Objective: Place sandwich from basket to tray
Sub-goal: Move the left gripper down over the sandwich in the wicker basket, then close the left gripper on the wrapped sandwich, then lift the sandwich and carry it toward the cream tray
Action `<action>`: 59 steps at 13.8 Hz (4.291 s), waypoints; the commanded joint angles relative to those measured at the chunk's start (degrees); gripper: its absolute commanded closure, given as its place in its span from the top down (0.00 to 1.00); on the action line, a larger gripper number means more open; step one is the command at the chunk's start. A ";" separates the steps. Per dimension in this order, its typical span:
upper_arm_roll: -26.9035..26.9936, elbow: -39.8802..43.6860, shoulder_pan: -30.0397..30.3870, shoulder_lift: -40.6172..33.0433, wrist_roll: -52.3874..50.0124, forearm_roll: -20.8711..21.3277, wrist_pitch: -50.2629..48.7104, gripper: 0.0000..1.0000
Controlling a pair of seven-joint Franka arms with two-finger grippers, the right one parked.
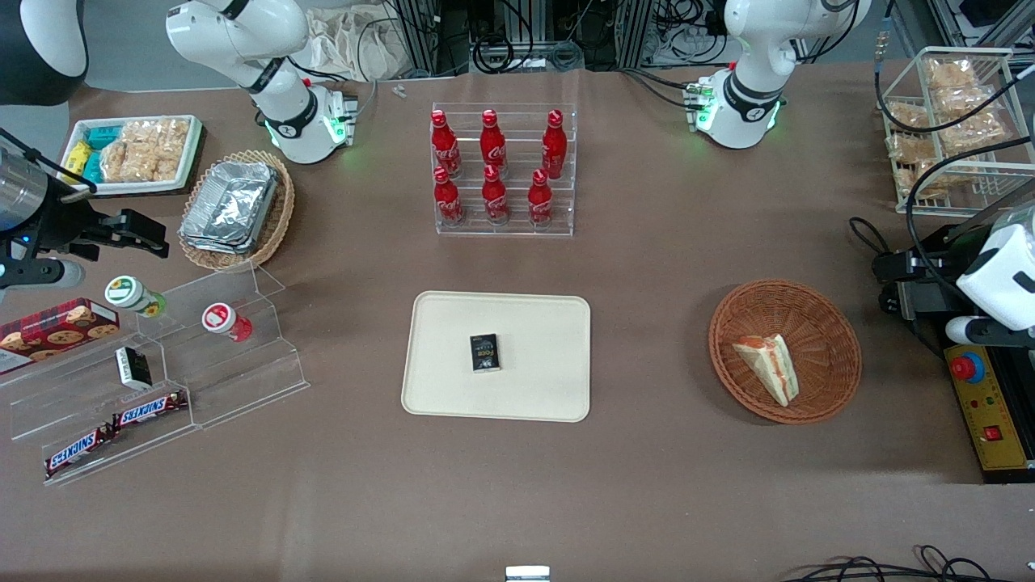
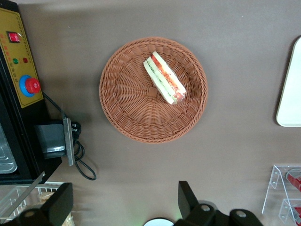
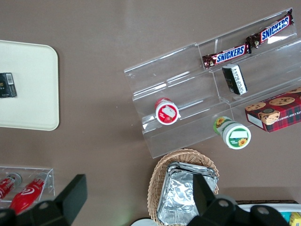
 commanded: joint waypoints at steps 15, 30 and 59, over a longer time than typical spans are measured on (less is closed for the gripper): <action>-0.56 -9.38 -2.26 1.78 -1.71 -2.86 6.56 1.00; -0.48 -40.32 -0.41 3.18 -26.75 -6.47 50.86 0.99; -19.54 -27.41 -4.61 -5.27 -30.54 -3.59 30.54 0.00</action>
